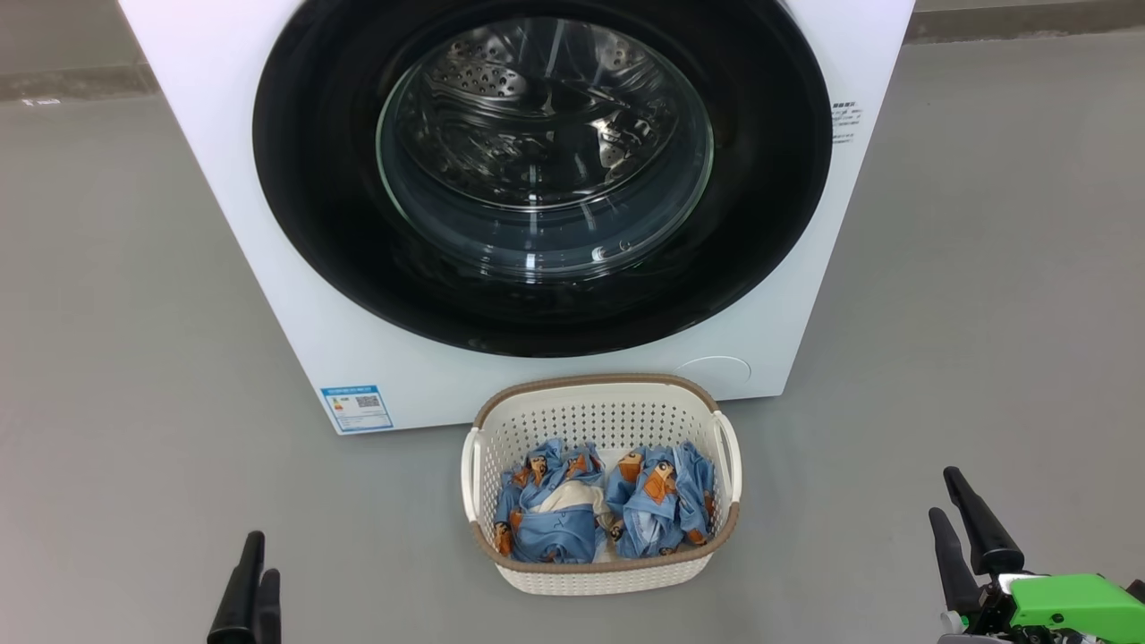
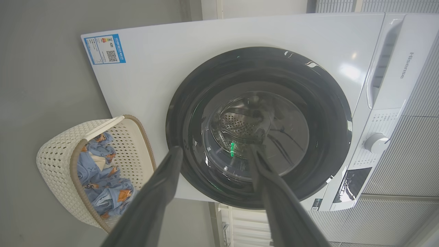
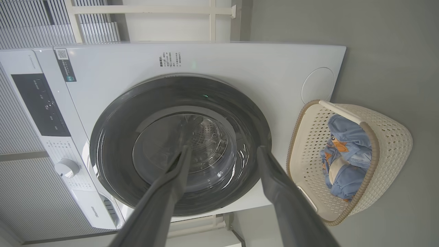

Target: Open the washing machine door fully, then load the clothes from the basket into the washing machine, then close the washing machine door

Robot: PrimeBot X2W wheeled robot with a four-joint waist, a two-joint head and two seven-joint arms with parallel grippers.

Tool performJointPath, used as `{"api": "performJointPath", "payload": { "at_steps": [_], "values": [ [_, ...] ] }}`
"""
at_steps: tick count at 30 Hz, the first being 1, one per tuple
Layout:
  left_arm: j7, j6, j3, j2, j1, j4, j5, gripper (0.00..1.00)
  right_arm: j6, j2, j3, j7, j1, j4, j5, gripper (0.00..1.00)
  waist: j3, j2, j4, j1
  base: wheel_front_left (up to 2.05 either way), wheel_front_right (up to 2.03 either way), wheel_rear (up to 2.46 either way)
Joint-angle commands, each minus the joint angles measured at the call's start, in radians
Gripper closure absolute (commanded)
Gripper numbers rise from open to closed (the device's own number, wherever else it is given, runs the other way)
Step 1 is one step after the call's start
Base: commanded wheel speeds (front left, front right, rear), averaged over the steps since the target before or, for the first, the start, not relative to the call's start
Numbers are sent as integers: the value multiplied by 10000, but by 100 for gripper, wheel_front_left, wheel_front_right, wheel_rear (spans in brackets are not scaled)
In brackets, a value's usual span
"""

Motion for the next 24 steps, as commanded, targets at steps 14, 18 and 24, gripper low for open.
{"api": "performJointPath", "payload": {
  "at_steps": [14,18,24],
  "values": [
    [-491,-15,-154,349,-259,-622,1635,0,20,-556,452,-548,-499,-349,-1308,0,14,-1,32,-3,0,0,0],
    [-609,-18,-160,339,-251,-671,2131,0,22,-607,517,-667,-549,-369,-1834,0,-1,-1,43,-3,0,0,0],
    [-786,-22,-190,386,-241,-741,2942,0,24,-707,659,-845,-610,-476,-2709,0,-31,-1,64,-3,0,0,0]
  ]
}}
